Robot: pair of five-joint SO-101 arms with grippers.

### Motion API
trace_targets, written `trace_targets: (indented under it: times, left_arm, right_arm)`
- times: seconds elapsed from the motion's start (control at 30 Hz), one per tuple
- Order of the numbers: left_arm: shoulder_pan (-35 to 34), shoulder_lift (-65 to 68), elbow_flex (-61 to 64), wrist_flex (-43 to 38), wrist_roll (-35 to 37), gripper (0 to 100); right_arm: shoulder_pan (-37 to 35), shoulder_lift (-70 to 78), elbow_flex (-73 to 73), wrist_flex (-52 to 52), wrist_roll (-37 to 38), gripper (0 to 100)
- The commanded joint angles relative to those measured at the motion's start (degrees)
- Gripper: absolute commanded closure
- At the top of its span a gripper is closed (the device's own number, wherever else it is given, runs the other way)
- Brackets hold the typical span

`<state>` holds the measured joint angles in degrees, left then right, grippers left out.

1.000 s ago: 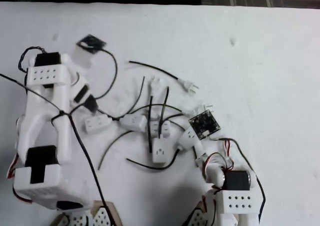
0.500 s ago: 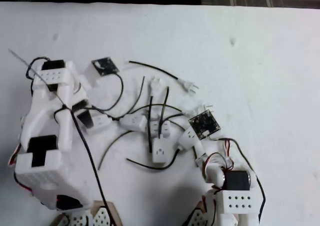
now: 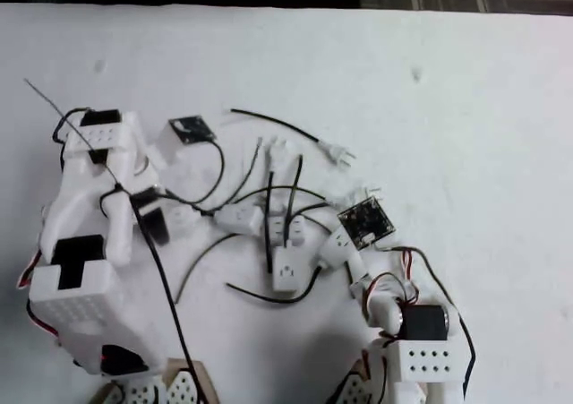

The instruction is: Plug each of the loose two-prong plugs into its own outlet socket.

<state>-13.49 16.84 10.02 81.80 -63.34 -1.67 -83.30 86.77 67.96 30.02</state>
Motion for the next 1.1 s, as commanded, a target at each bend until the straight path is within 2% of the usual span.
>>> trace_targets:
  times: [0.0,0.2,0.37,0.47,0.63,0.7,0.8,0.93,1.07]
  left_arm:
    - [1.1,-3.4,-2.9,2.3,-0.1,73]
    - [1.4,-3.5,-2.3,1.8,-0.4,73]
    - [2.1,1.5,-0.4,-4.7,0.0,73]
    - [2.0,4.0,-2.5,-4.7,1.9,74]
    - [3.8,4.2,-3.5,-3.7,6.5,91]
    - [5.6,4.1,-3.5,-1.1,9.7,98]
    - [8.4,4.0,-3.6,2.3,17.5,98]
    - [10.2,4.0,-4.1,2.6,30.7,98]
    - [11.4,4.0,-4.8,2.6,38.1,98]
  right_arm:
    - [0.2,0.1,-0.4,-0.9,0.4,98.1]
    - [0.3,0.1,-0.4,-0.9,0.4,98.1]
    - [0.3,0.1,-0.4,-0.9,0.4,98.1]
    - [0.3,0.1,-0.4,-0.9,0.4,98.1]
    - [0.3,0.1,-0.4,-0.9,0.4,98.1]
    - [0.3,0.1,-0.4,-0.9,0.4,98.1]
    - [0.3,0.1,-0.4,-0.9,0.4,98.1]
    - [0.3,0.1,-0.4,-0.9,0.4,98.1]
    - [0.3,0.1,-0.4,-0.9,0.4,98.1]
